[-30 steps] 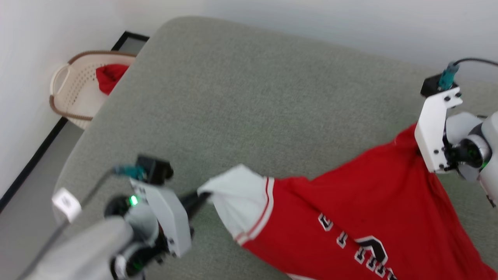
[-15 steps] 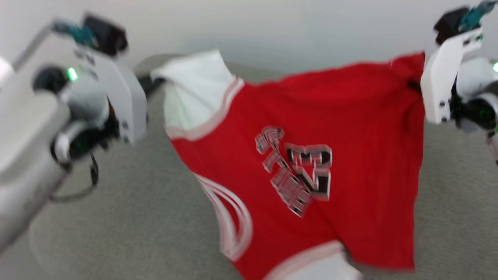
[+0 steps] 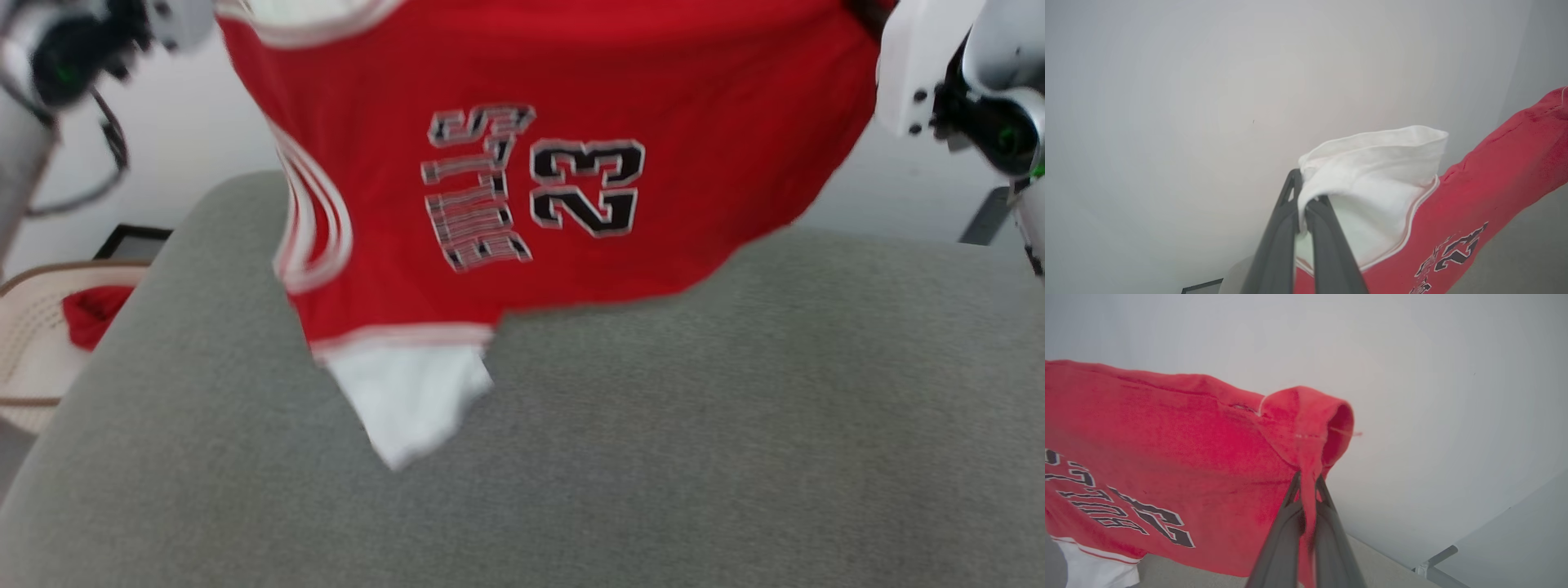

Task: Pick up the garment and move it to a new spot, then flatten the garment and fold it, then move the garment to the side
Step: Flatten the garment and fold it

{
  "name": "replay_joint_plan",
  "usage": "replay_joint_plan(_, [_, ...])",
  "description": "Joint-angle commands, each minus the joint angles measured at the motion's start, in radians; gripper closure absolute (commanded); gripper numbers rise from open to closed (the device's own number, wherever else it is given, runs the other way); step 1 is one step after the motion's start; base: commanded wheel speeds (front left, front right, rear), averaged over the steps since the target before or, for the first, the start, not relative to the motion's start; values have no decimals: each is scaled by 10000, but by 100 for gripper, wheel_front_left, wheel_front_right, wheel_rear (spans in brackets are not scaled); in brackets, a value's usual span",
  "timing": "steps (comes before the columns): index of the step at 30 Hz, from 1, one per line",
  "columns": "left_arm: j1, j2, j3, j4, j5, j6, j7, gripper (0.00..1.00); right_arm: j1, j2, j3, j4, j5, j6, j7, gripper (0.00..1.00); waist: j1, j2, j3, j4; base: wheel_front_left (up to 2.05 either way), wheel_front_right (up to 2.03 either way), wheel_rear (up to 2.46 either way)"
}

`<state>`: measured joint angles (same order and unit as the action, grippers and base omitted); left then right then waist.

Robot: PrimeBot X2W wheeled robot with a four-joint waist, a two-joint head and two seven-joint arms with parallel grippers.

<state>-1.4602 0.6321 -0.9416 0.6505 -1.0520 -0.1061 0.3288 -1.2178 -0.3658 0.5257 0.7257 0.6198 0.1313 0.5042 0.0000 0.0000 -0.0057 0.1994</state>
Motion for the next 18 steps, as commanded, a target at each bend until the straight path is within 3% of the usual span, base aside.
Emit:
replay_joint_plan(1, [-443,-125,4,395,195,-82,-172,100,-262,79,-32,110,-87,-12,-276,100,0,0,-130,-335,0,0,0])
replay_joint_plan(10, [-1894,-606,-181,1980,469,-231,-774,100,-1110,374,-74,787,-337,-12,-1110,100,0,0,183,-795,0,0,0])
replay_joint_plan(18, [-2904,-533,-360,2262,399,-248,-1509,100,-2268,392,-268,1093,-707,-12,-1473,100,0,0,1813,-1210,0,0,0])
